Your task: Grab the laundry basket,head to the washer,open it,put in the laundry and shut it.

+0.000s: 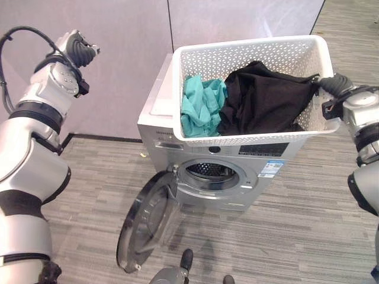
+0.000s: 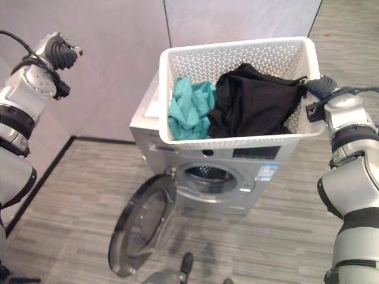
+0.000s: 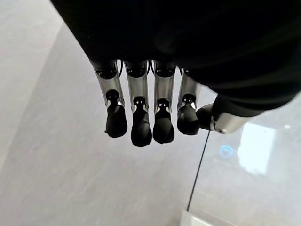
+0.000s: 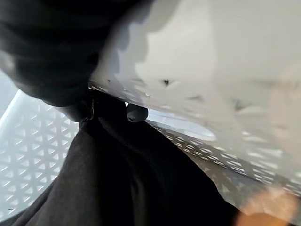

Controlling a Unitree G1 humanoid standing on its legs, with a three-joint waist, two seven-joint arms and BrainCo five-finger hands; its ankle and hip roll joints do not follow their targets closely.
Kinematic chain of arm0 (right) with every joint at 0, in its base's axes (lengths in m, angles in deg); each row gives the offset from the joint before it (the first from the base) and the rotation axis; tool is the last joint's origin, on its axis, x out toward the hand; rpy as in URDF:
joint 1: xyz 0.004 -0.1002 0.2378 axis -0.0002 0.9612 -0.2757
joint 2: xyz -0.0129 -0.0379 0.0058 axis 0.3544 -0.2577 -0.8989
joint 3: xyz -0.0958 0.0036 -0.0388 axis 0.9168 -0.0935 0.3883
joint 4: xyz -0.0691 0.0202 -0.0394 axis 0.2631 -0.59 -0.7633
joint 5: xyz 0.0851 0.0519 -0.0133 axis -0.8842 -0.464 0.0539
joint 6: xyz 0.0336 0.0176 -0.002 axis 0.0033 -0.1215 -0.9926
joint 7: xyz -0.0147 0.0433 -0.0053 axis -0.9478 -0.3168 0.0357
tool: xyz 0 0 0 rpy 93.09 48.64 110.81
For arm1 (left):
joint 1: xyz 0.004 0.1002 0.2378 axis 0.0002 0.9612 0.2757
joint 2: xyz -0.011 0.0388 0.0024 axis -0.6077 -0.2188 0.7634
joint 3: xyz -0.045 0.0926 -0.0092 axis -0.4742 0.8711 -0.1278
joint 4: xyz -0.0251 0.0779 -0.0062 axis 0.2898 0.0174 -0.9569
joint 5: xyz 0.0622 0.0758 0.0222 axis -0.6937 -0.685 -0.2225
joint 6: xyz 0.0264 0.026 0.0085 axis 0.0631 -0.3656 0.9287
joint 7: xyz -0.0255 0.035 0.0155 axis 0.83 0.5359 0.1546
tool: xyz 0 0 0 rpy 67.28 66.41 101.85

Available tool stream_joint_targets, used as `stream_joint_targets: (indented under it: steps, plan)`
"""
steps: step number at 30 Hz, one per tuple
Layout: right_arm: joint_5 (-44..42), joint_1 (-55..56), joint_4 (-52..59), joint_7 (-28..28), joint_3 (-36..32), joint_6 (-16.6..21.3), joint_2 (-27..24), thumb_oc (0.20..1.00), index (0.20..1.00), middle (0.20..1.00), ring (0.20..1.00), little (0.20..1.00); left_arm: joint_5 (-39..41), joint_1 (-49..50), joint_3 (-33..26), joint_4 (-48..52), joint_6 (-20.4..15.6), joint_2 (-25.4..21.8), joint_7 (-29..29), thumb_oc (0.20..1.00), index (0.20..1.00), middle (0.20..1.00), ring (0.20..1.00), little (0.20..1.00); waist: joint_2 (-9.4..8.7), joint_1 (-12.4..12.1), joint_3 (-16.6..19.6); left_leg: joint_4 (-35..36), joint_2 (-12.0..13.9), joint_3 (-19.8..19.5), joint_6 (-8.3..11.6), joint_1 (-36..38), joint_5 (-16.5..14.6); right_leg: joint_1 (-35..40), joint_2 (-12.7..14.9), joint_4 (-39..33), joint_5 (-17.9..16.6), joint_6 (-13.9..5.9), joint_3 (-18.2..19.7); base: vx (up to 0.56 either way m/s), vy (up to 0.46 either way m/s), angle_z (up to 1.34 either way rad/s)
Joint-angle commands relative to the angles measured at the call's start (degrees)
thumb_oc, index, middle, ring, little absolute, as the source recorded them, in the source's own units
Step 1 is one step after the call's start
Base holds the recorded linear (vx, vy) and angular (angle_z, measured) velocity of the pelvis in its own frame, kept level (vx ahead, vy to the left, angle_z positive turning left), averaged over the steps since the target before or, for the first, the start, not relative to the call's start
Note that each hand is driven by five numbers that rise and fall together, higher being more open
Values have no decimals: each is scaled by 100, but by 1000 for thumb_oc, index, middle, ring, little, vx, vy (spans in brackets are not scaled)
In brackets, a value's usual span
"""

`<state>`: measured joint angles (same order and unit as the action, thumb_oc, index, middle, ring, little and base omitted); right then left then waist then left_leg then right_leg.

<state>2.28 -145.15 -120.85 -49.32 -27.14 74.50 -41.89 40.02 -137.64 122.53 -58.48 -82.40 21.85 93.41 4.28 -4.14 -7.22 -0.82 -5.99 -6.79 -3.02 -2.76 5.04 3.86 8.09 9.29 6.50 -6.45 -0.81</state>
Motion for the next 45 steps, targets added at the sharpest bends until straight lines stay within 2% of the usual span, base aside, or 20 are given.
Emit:
stream_joint_targets:
  steps: [1, 2, 3, 4, 6, 7, 8, 10, 12, 19, 26, 31, 35, 36, 37, 38, 41, 42, 43, 45]
  plan:
    - [-223, -482, -178, 323, -204, 341, -484, 200, 200, 200, 200, 200, 42, -56, -110, -300, -35, -161, 54, 200, 200, 200, 200, 200, 91, -362, 398, -102, 231, -16, 330, 23, -397, 195, 464, 518, -121, -381, -331, 83, 95, -37]
    - [-243, -457, -153, 323, -255, 350, -503, 200, 200, 200, 200, 200, 23, 23, -166, -311, -32, -209, 42, 200, 200, 200, 200, 200, 116, -359, 390, -75, 256, 98, 342, 96, -438, 218, 609, 332, -262, -437, -519, 34, 8, -44]
    - [-267, -497, -171, 322, -333, 346, -571, 200, 200, 200, 200, 200, -17, 103, -242, -343, -27, -327, 33, 200, 200, 200, 200, 200, 265, -384, 371, -3, 464, 339, 438, 127, -501, -14, 1005, -162, -631, -539, -1006, 10, -29, -45]
    - [-309, -495, -204, 309, -395, 351, -641, 200, 200, 200, 200, 200, -38, 128, -255, -351, -24, -398, 28, 200, 200, 200, 200, 200, 350, -404, 362, 33, 547, 394, 468, 135, -514, -129, 1138, -424, -782, -552, -1177, -2, -38, -56]
    - [-310, -492, -204, 307, -396, 352, -643, 200, 200, 200, 200, 200, -39, 130, -256, -349, -24, -396, 27, 200, 200, 200, 200, 200, 357, -407, 369, 38, 557, 393, 470, 136, -518, -112, 1124, -461, -802, -550, -1186, 33, 3, -69]
    - [-443, -407, -252, 252, -513, 364, -899, 200, 200, 200, 200, 200, -92, 60, -268, -370, -54, -539, 47, 200, 200, 200, 200, 200, 354, -303, 289, 107, 545, 460, 463, 234, -545, -283, 1235, -844, -1058, -605, -1132, 52, 15, -56]
    - [-444, -397, -251, 250, -524, 366, -902, 200, 200, 200, 200, 200, -93, 54, -258, -371, -55, -535, 47, 200, 200, 200, 200, 200, 346, -307, 282, 113, 543, 462, 462, 249, -545, -263, 1236, -864, -1065, -606, -1134, 67, -7, -16]
    - [-449, -271, -392, 191, -617, 325, -969, 200, 200, 200, 200, 200, -141, 31, -278, -367, -55, -601, 32, 200, 200, 200, 200, 200, 195, -328, 338, 234, 485, 513, 468, 346, -589, -93, 1287, -1076, -1313, -717, -1256, 59, -77, 2]
    - [-440, -112, -469, 145, -714, 304, -1030, 200, 200, 200, 200, 200, -148, 70, -319, -340, -70, -609, 17, 200, 200, 200, 200, 200, 106, -343, 402, 389, 486, 472, 494, 394, -544, -3, 1219, -1198, -1356, -761, -1301, 88, -96, 5]
    - [-482, 299, -540, 161, -1075, 355, -1255, 200, 200, 200, 200, 200, -224, 170, -465, -287, -116, -319, 106, 200, 200, 200, 200, 200, 26, -199, 341, 582, 624, 206, 676, 181, -348, 19, 917, -1429, -1158, -703, -1424, 35, -95, 15]
    - [-393, 16, -622, 254, -875, 389, -1205, 200, 200, 200, 200, 200, -136, -113, -360, -362, -152, 18, 170, 200, 200, 200, 200, 200, -1, -144, 216, 582, 671, 118, 734, -210, -244, -260, 789, -1429, -1052, -648, -1422, -12, -37, 11]
    - [-289, -150, -616, 247, -708, 375, -1049, 200, 200, 200, 200, 200, -107, -78, -391, -391, -147, 12, 155, 200, 200, 200, 200, 200, -29, -191, 224, 582, 637, 104, 691, -150, -304, -194, 817, -1429, -1047, -668, -1426, 85, 38, -1]
    - [-173, -252, -537, 250, -517, 332, -757, 200, 200, 200, 200, 200, -134, -184, -231, -425, -86, -88, 156, 200, 200, 200, 200, 200, -95, -312, 317, 500, 495, 96, 546, 76, -499, 10, 953, -1429, -1120, -746, -1377, 130, 107, -6]
    - [-141, -292, -564, 251, -452, 310, -702, 200, 200, 200, 200, 200, -140, -261, -146, -442, -79, -105, 128, 200, 200, 200, 200, 200, -117, -312, 352, 430, 424, 64, 508, 103, -546, 52, 1010, -1381, -1229, -780, -1295, 125, 181, -3]
    - [-81, -320, -555, 213, -347, 260, -669, 200, 200, 200, 200, 200, -173, -397, -6, -431, -48, -135, 140, 200, 200, 200, 200, 200, -123, -283, 345, 306, 327, 8, 404, 130, -626, -33, 1032, -979, -1161, -712, -965, 85, 147, -3]
    - [-81, -328, -559, 211, -346, 259, -668, 200, 200, 200, 200, 200, -172, -404, -3, -434, -48, -136, 138, 200, 200, 200, 200, 200, -126, -295, 339, 298, 328, 22, 403, 128, -634, -59, 1036, -937, -1138, -711, -942, 64, 162, -6]
    - [32, -469, -551, 164, -125, 211, -627, 200, 200, 200, 200, 200, -266, -476, 83, -444, 13, -120, 113, 200, 200, 200, 200, 200, -18, -224, 276, 256, 317, -58, 243, 316, -679, -510, 595, 115, -636, -502, -496, 79, 129, -4]
    - [32, -472, -553, 163, -121, 211, -627, 200, 200, 200, 200, 200, -266, -475, 80, -444, 13, -120, 113, 200, 200, 200, 200, 200, -17, -227, 275, 257, 317, -54, 243, 317, -679, -516, 595, 124, -631, -502, -490, 225, 63, -1]
    - [262, -613, -759, 150, 43, 125, -481, 200, 200, 200, 200, 200, -305, -450, 116, -489, 61, -109, 57, 200, 200, 200, 200, 200, 47, -227, 293, 395, 325, 31, 228, 616, -781, -687, 446, -78, -655, -431, -977, 186, 17, -7]
    - [328, -673, -807, 135, 103, 98, -458, 200, 200, 200, 200, 200, -366, -464, 123, -525, 79, -89, 55, 200, 200, 200, 200, 200, 66, -172, 300, 439, 329, -25, 218, 711, -826, -815, 294, -255, -720, -395, -968, 222, -7, -30]
